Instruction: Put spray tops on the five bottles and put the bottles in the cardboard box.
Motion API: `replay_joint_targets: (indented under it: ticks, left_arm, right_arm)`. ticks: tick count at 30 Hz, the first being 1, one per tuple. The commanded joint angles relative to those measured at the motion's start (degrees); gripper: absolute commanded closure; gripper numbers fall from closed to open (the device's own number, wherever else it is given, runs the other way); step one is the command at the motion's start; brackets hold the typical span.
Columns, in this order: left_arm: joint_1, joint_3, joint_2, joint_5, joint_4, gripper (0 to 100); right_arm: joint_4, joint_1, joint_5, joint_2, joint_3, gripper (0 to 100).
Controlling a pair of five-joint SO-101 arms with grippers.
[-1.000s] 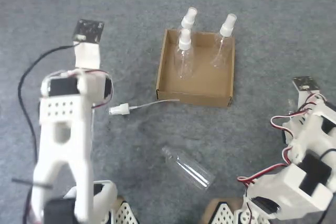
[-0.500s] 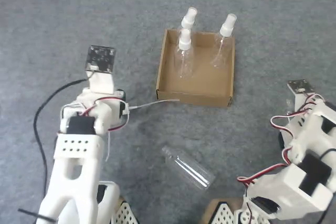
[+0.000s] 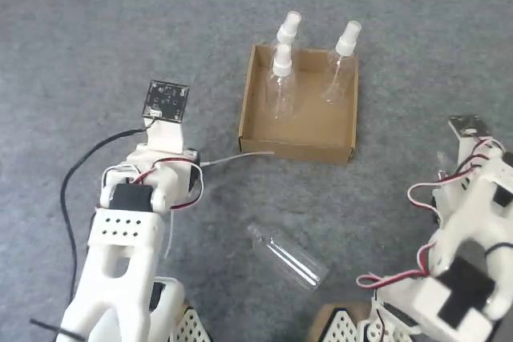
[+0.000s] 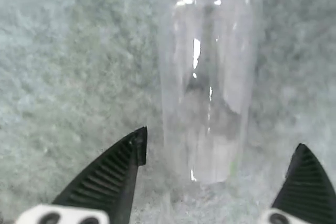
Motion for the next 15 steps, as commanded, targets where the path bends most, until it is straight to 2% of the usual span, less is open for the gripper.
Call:
replay_joint_targets:
  ticks: [1,6,9,15]
  left_arm:
    - [0.4,-0.5,-1.9,0.5,-1.1,99]
    - [0.4,-0.5,-1.9,0.5,-1.1,99]
    - [0.4,-0.1,-1.9,0.5,-1.1,99]
    - [0.4,0.0,-1.9,0.5,-1.2,99]
  right_arm:
    - [1.5,-2.3,-0.7,-6.9,-3.1,63.4]
    - [5.8,-6.1,-0.8,-4.8,-11.4,63.6]
    - [9.3,-8.0,-0.8,0.7,-18.5,63.6]
    - [9.8,-8.7,-0.8,13.9,-29.1,63.8]
